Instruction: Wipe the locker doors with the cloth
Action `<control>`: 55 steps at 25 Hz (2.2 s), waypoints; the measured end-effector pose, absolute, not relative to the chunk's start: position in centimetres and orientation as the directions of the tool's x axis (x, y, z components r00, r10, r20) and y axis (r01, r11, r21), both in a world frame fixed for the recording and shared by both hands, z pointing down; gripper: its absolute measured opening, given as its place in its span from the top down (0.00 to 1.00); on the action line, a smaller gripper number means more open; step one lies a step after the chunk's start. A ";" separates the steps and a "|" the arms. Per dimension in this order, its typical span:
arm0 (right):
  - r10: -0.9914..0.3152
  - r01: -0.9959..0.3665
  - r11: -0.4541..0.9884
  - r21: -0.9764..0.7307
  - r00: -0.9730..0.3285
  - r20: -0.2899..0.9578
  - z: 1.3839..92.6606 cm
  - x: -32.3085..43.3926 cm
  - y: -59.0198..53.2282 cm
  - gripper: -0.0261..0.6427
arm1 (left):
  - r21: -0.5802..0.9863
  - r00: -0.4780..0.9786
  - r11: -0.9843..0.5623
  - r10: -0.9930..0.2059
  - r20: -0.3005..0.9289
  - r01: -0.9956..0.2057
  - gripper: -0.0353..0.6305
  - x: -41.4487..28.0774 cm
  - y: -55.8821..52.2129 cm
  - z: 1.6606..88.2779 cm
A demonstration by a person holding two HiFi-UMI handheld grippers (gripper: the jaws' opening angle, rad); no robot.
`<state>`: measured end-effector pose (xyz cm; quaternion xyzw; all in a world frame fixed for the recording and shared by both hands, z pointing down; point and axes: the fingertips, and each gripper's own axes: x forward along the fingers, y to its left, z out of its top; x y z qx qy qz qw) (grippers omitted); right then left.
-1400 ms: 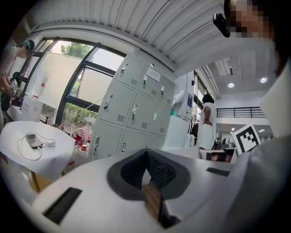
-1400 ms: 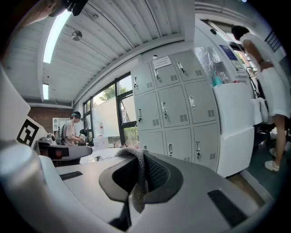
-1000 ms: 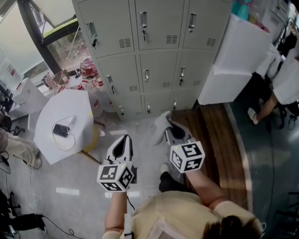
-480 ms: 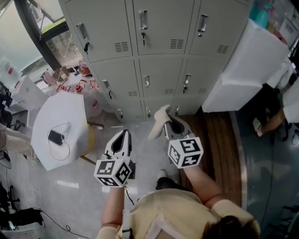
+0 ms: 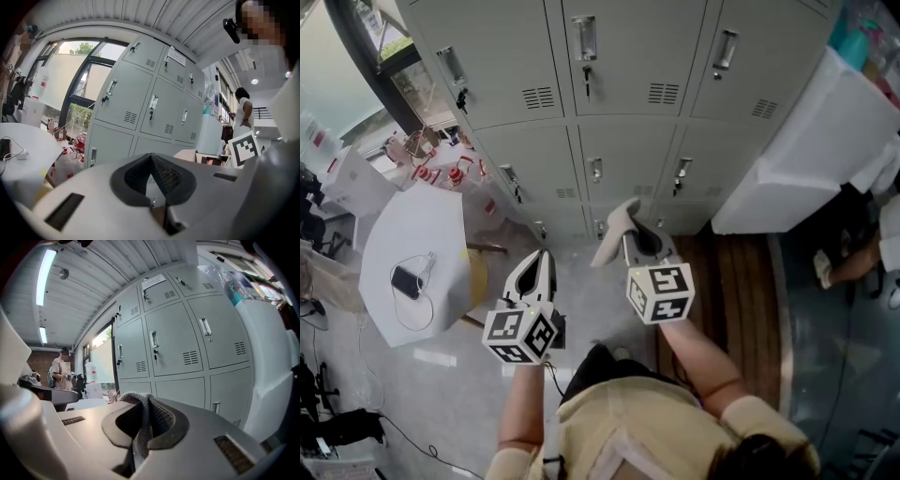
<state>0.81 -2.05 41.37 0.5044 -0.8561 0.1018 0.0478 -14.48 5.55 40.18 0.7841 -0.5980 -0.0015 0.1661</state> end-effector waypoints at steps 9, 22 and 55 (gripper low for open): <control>-0.879 -0.899 0.424 -0.109 -0.437 0.189 42.0 -0.5 -8.3 0.95 | 0.272 0.313 -0.260 -0.933 0.176 -0.927 0.97 -15.2 -1.6 40.6; -0.906 -0.928 0.360 -0.096 -0.373 0.201 42.5 -4.4 -17.2 0.95 | 0.288 0.356 -0.294 -0.914 0.193 -0.911 0.97 -18.6 -11.4 41.5; -0.841 -0.871 0.489 -0.045 -0.485 0.239 45.0 -11.2 -28.2 0.95 | 0.283 0.159 -0.098 -0.967 0.201 -0.954 0.97 -21.8 -16.7 42.7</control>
